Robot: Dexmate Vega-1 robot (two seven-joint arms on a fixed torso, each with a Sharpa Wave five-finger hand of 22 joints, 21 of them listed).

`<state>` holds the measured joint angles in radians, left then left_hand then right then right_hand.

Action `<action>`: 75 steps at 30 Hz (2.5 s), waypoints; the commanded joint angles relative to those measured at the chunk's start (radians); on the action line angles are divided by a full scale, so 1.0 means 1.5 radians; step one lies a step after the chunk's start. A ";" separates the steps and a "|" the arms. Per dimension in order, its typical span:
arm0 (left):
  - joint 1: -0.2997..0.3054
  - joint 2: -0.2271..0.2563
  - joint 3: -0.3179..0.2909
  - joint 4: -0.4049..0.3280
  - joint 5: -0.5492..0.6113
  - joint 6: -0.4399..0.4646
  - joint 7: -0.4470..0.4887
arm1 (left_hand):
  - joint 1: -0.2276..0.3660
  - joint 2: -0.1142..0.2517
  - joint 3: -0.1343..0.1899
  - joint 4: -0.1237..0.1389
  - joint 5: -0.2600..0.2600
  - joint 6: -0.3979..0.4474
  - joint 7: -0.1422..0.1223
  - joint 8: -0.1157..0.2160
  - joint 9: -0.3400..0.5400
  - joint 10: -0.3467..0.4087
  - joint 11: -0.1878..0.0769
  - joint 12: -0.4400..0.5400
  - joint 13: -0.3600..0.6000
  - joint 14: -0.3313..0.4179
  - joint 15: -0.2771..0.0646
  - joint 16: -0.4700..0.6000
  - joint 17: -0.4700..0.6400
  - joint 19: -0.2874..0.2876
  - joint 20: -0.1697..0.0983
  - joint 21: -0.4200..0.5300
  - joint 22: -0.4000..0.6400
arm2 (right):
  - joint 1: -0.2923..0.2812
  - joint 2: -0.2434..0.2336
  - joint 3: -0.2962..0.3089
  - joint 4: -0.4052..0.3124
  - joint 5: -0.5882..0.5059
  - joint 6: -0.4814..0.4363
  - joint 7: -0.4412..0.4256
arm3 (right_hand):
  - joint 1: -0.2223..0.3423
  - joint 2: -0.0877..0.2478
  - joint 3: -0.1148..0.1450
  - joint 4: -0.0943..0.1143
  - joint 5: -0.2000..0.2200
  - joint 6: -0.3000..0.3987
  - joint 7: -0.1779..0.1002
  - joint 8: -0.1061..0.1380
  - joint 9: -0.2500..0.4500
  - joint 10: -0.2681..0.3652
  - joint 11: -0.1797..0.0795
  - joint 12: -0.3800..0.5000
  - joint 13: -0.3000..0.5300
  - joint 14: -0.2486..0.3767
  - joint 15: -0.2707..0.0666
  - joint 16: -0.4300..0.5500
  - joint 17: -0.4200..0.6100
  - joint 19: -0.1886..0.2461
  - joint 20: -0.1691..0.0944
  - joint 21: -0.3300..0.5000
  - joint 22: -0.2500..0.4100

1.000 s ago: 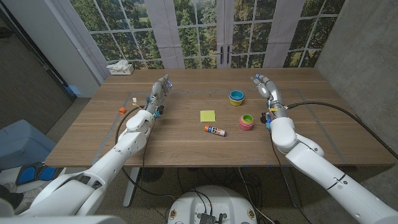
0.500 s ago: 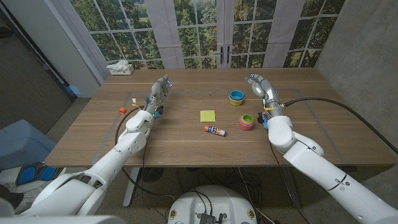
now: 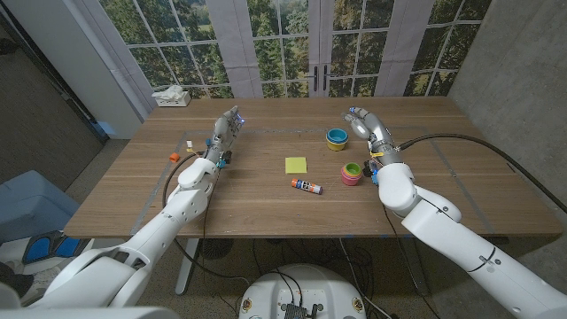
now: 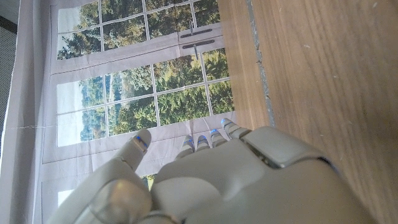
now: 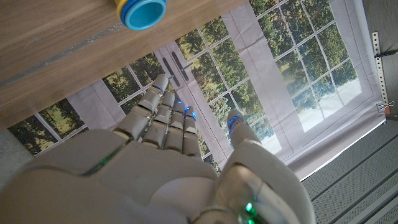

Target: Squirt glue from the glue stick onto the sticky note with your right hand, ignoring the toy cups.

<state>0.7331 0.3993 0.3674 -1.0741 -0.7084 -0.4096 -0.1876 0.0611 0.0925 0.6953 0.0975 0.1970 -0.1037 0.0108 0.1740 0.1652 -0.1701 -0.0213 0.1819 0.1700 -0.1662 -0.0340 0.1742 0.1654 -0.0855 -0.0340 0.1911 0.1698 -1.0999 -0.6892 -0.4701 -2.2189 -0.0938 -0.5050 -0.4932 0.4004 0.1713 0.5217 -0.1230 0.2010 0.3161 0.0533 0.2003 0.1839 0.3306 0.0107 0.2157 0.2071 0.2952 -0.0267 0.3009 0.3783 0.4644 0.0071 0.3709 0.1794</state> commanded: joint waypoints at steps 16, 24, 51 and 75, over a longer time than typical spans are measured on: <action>0.002 -0.001 -0.009 0.017 -0.008 -0.030 -0.020 | 0.010 0.060 -0.001 -0.005 0.003 -0.004 0.001 0.003 0.003 -0.009 0.000 0.005 0.004 -0.032 -0.004 0.001 0.001 -0.007 -0.054 0.000 0.001 | 0.041 -0.019 -0.068 -0.096 -0.031 -0.158 0.043 | 0.011 0.002 -0.002 -0.006 0.005 -0.004 -0.002 -0.002 0.002 -0.002 -0.004 -0.002 0.002 0.001 0.001 0.007 0.004 0.003 0.002 -0.001 0.002; -0.002 -0.006 -0.011 0.026 -0.009 -0.040 -0.025 | 0.010 0.060 -0.002 -0.006 0.003 -0.004 0.001 0.003 0.003 -0.009 0.000 0.005 0.004 -0.032 -0.003 0.001 0.001 -0.007 -0.053 0.000 0.001 | 0.051 -0.019 -0.091 -0.131 -0.041 -0.215 0.045 | 0.013 0.001 -0.003 -0.007 0.005 -0.005 -0.003 -0.002 0.002 -0.002 -0.005 -0.003 0.003 0.001 0.001 0.008 0.005 0.005 0.002 -0.001 0.002; -0.045 -0.041 -0.014 0.128 -0.028 -0.083 -0.104 | 0.011 0.060 -0.002 -0.008 0.003 -0.005 0.002 0.003 0.003 -0.010 0.001 0.005 0.004 -0.033 -0.002 0.001 0.001 -0.007 -0.052 0.000 0.001 | 0.113 0.004 -0.195 -0.195 -0.047 -0.355 0.049 | 0.016 0.000 -0.012 -0.005 0.006 -0.022 -0.011 -0.007 0.003 -0.021 -0.011 -0.009 0.005 0.055 -0.009 0.040 0.020 0.040 0.011 0.009 0.005; -0.040 -0.042 -0.019 0.129 -0.029 -0.087 -0.104 | 0.012 0.060 -0.003 -0.010 0.003 -0.003 0.002 0.003 0.003 -0.010 0.000 0.006 0.004 -0.034 -0.003 0.001 0.001 -0.008 -0.052 0.000 0.001 | 0.286 0.040 -0.342 -0.210 -0.021 -0.594 0.044 | 0.263 -0.095 -0.007 -0.045 -0.011 -0.050 0.014 0.008 0.003 0.022 -0.019 0.011 0.007 0.552 -0.130 0.496 0.465 0.469 -0.128 0.336 0.098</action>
<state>0.6685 0.3362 0.3415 -0.8780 -0.7537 -0.5387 -0.3475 0.0703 0.0962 0.6855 0.0878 0.1970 -0.1036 0.0107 0.1739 0.1652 -0.1701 -0.0213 0.1818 0.1699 -0.1662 -0.0340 0.1742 0.1652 -0.0854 -0.0340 0.1911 0.1697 -0.8130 -0.6429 -0.8712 -2.5234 -0.1624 -1.2205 -0.4392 0.7475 0.0690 0.5175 -0.1906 0.1985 0.2172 0.0553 0.2003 0.1837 0.3350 -0.0243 0.2207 0.2165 1.0947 -0.1894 1.0071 1.0231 1.1315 -0.1772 0.8471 0.3275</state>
